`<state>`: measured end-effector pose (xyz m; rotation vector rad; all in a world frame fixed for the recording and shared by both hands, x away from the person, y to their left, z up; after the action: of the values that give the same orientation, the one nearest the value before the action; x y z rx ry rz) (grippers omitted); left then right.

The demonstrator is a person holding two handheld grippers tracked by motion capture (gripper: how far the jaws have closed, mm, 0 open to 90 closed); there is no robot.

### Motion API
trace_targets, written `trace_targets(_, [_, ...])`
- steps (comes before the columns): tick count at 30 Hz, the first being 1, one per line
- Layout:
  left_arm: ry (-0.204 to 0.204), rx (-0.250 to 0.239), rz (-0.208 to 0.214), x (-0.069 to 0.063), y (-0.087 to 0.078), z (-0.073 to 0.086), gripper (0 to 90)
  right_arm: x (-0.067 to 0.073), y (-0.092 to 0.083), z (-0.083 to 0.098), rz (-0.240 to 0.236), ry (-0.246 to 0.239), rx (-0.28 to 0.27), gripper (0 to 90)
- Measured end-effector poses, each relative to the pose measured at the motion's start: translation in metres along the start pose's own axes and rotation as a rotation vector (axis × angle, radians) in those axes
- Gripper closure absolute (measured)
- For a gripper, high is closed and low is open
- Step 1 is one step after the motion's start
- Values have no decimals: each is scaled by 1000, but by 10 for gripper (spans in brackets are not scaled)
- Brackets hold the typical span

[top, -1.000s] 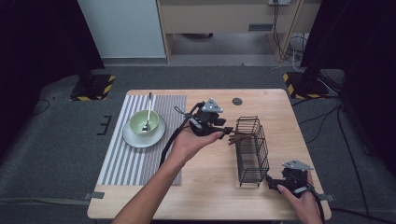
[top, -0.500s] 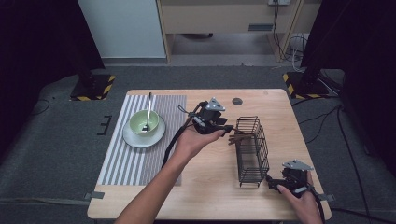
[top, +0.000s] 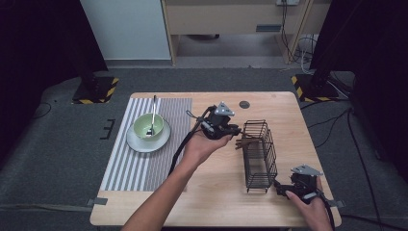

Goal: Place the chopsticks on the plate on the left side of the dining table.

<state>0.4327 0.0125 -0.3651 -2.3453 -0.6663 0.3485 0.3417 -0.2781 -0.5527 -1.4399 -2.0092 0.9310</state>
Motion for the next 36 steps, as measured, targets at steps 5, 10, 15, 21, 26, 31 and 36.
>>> trace_targets(5, [21, 0, -44, -2, -1, -1, 824, 0, 0, 0, 0, 0, 0, 7])
trace_targets(10, [15, -28, -62, -3, -5, -3, 833, 0, 0, 0, 1, -1, 0, 7])
trace_targets(15, [16, -52, -63, -2, -14, -3, 835, 0, 0, 0, 0, 1, 1, 7])
trace_targets(21, [-3, -108, -45, 3, -25, -4, 835, 0, 0, 0, 0, -2, 0, 7])
trace_targets(26, [-11, -146, -27, 6, -38, -3, 836, 0, 0, 0, 0, -1, 0, 7])
trace_targets(31, [2, -163, -4, 6, -48, 0, 836, 0, 0, 0, 0, 0, 0, 7])
trace_targets(36, [11, -170, 2, 9, -57, 4, 836, 0, 0, 0, 0, -1, 1, 7])
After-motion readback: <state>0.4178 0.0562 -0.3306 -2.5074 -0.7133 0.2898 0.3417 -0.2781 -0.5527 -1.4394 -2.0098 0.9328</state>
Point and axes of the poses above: each handheld gripper's, and its own axes: y roughly forward along the jaws, z roughly out of its underside, x roughly to its left, the point moved 2 cm from there along y, roughly forward along the jaws, and after that the axes turned 5 degrees about x, right-handed, at the moved point
